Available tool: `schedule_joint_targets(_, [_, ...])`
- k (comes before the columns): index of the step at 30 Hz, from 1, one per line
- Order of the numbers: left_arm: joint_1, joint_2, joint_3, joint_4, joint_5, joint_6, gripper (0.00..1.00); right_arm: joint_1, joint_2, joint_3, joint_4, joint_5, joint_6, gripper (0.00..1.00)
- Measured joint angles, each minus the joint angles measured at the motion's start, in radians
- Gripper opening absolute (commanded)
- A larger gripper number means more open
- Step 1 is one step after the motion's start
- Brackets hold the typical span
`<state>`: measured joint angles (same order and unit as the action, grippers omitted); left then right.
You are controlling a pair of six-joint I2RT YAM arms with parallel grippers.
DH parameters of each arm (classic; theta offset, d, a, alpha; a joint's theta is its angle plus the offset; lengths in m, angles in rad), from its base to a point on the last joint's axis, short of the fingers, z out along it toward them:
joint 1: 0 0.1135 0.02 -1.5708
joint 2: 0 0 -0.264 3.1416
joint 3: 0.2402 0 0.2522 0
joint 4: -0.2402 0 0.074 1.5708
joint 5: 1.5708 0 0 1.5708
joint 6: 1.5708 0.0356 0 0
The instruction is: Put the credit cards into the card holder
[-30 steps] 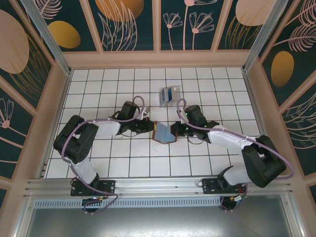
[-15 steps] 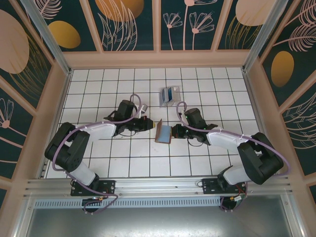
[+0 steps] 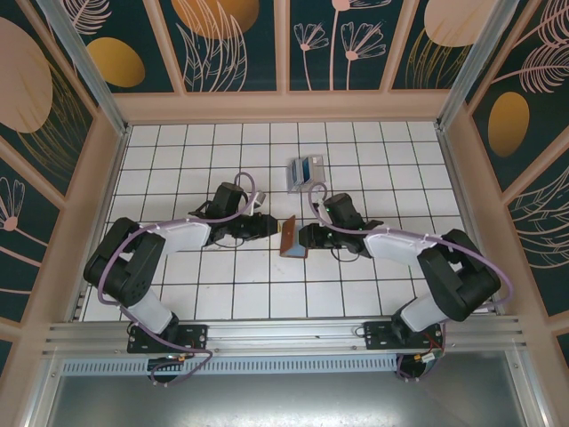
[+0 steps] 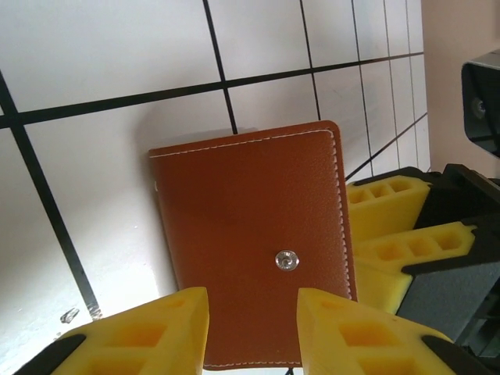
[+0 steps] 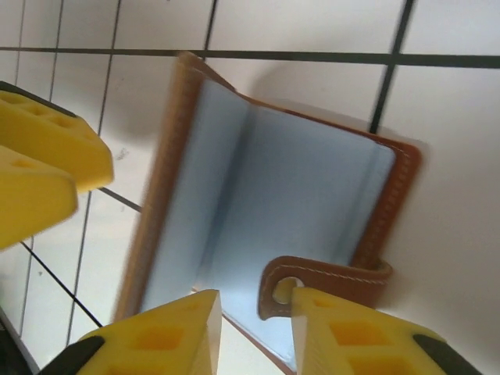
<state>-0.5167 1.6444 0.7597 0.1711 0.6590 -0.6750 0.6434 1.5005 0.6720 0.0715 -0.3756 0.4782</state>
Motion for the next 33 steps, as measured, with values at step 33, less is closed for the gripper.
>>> schedule_joint_targets(33, [0.077, 0.003, -0.080, 0.192, 0.090, -0.093, 0.46, 0.092, 0.159, 0.196, -0.078, -0.023, -0.053, 0.50])
